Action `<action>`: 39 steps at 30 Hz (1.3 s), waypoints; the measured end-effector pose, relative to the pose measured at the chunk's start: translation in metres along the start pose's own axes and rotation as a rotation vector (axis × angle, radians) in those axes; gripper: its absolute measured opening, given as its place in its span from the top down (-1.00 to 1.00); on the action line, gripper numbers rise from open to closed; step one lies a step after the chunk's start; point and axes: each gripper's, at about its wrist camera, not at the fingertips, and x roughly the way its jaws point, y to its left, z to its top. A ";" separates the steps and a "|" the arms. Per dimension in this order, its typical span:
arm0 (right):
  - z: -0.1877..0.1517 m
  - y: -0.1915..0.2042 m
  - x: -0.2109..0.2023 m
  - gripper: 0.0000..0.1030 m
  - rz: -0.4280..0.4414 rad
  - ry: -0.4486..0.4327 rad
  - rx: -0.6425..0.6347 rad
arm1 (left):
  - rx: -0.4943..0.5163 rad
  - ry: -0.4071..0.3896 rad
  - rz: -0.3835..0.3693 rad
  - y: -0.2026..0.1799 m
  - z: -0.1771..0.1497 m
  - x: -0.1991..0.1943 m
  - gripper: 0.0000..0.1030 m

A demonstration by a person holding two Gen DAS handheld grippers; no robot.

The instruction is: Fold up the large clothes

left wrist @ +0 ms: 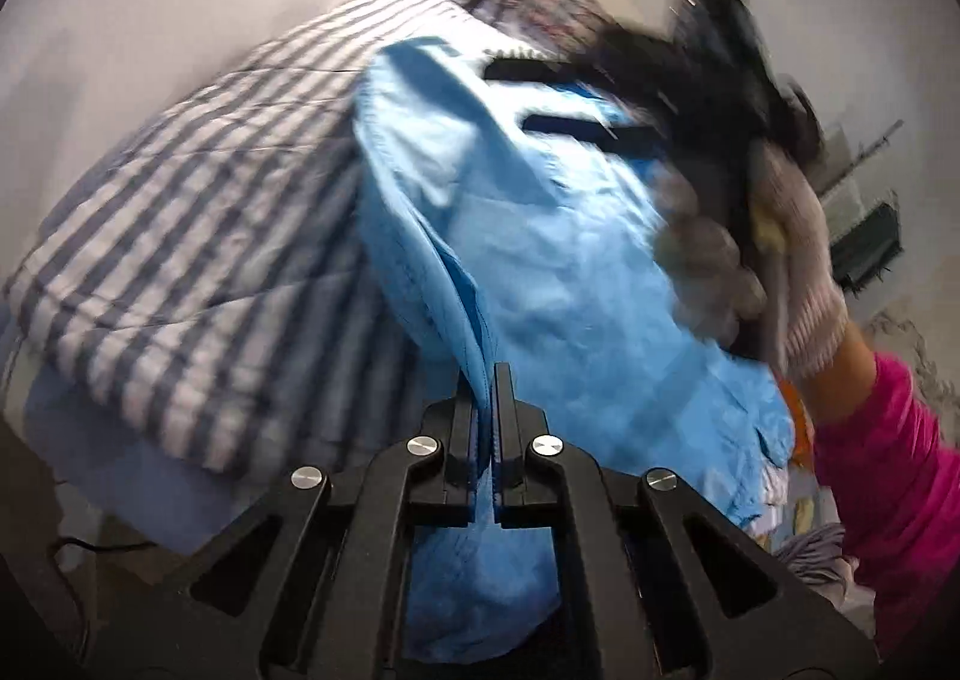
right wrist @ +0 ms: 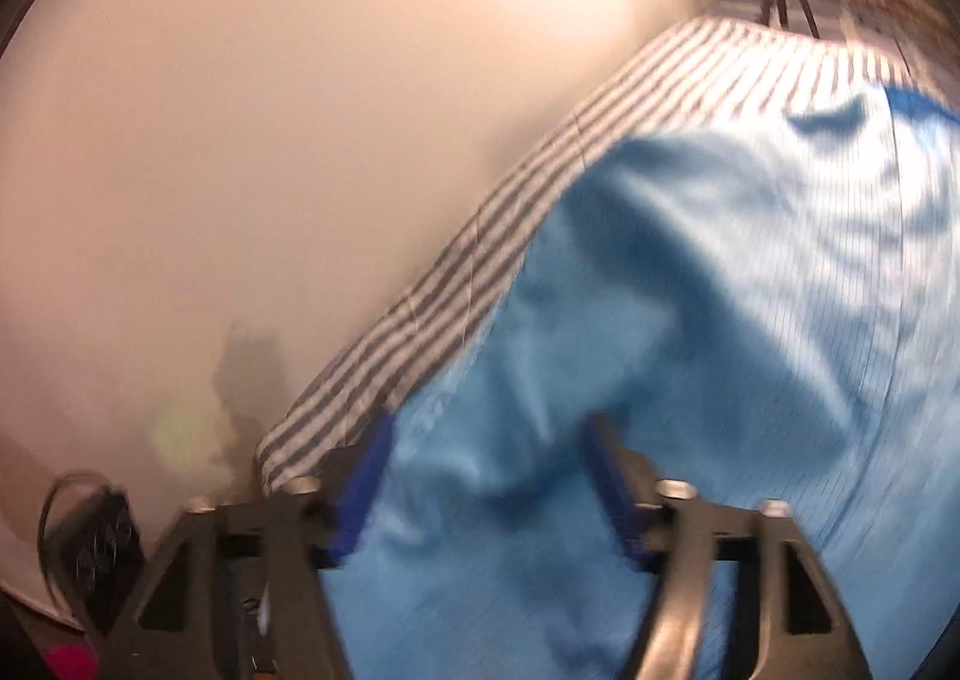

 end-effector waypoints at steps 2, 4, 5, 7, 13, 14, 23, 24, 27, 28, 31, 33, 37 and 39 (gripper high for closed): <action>0.021 0.010 0.007 -0.51 -0.047 0.030 -0.029 | 0.025 -0.004 0.003 -0.008 0.001 0.001 1.00; 0.035 0.015 0.018 -0.51 -0.075 0.074 -0.035 | 0.048 -0.009 0.011 -0.014 0.002 0.003 1.00; 0.044 0.021 0.030 -0.51 -0.106 0.114 -0.046 | 0.049 -0.008 0.010 -0.015 0.003 0.004 1.00; 0.051 0.033 0.050 -0.50 -0.157 0.170 -0.081 | 0.046 -0.002 0.007 -0.014 0.002 0.004 1.00; 0.051 0.059 0.097 -0.47 -0.299 0.284 -0.214 | 0.049 0.000 0.014 -0.014 0.002 0.007 1.00; 0.047 0.060 0.106 -0.40 -0.334 0.306 -0.238 | 0.054 -0.002 0.015 -0.015 -0.001 0.004 1.00; 0.031 0.025 0.105 1.00 -0.335 0.255 -0.156 | 0.132 -0.026 0.011 -0.046 -0.006 0.003 1.00; 0.032 0.018 0.091 1.00 -0.299 0.212 -0.121 | 0.153 -0.029 0.009 -0.053 -0.006 0.003 1.00; 0.029 -0.006 0.045 1.00 -0.202 0.082 -0.032 | 0.198 -0.025 -0.009 -0.074 -0.007 0.008 1.00; 0.027 -0.013 0.030 1.00 -0.172 0.042 -0.011 | 0.214 -0.023 -0.013 -0.081 -0.007 0.010 1.00; 0.014 -0.040 -0.013 1.00 -0.108 -0.068 0.061 | 0.281 -0.015 -0.013 -0.106 -0.009 0.017 1.00; 0.002 -0.066 -0.039 1.00 -0.071 -0.129 0.140 | 0.326 0.001 -0.019 -0.125 -0.012 0.026 1.00; -0.026 -0.111 -0.077 1.00 -0.065 -0.207 0.244 | 0.387 0.057 -0.031 -0.153 -0.018 0.050 1.00; -0.042 -0.134 -0.091 1.00 -0.060 -0.232 0.317 | 0.416 0.082 -0.035 -0.165 -0.022 0.060 1.00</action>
